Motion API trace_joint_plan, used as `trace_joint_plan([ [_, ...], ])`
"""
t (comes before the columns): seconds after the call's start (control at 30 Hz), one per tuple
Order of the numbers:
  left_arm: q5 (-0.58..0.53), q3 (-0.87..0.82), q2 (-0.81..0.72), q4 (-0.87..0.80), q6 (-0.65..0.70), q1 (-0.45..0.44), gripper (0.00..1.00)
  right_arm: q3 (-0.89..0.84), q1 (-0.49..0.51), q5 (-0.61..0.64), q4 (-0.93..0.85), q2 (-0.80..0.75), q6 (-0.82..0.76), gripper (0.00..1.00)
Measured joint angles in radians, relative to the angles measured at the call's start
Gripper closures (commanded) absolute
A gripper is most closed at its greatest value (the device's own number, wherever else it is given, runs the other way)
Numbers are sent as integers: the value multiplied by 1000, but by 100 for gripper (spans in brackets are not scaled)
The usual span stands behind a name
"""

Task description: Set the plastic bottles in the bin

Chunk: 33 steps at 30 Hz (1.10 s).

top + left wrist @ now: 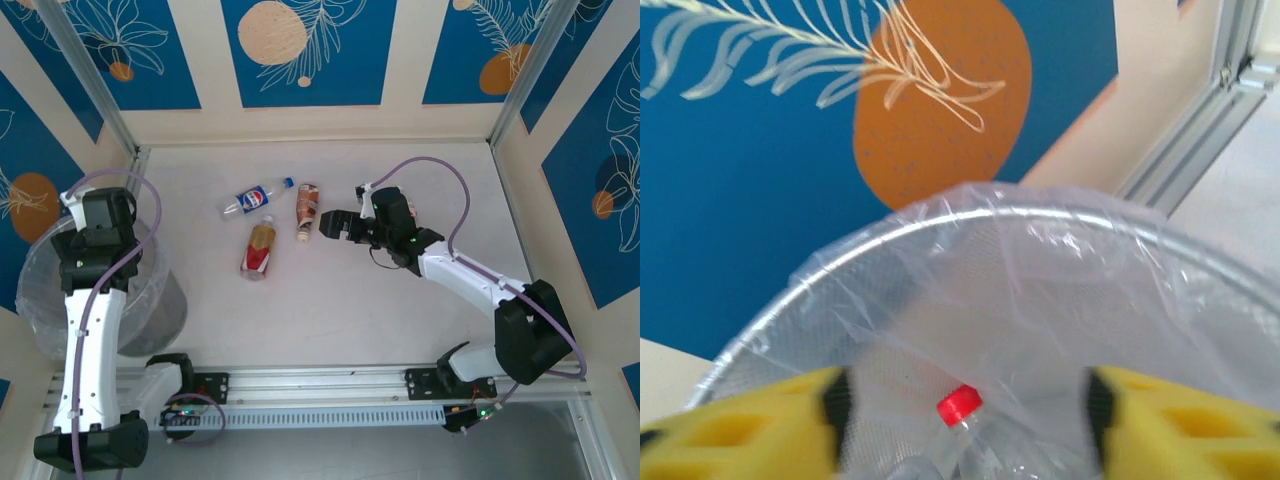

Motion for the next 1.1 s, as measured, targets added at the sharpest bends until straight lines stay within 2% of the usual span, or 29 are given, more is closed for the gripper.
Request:
trace_joint_plan([
  [0.1, 28, -3, 0, 4, -11, 0, 9, 0, 1, 0, 0, 10, 0, 1],
  [0.27, 80, 12, 12, 3, -44, 0, 1, 0, 5, 0, -2, 19, 0, 2],
  [0.7, 249, 54, 15, 7, -101, 0, 1, 0, 11, 19, -7, 19, -3, 2],
  [0.83, 348, 96, 16, -14, -107, 0, 1, 0, 11, 57, -27, 20, 0, 2],
  [0.97, 421, 147, 14, -19, -114, -28, 1, 0, 5, 88, -47, 21, 3, 2],
  [1.1, 447, 166, 13, -19, -123, -83, 1, 1, 0, 113, -67, 21, 5, 2],
])
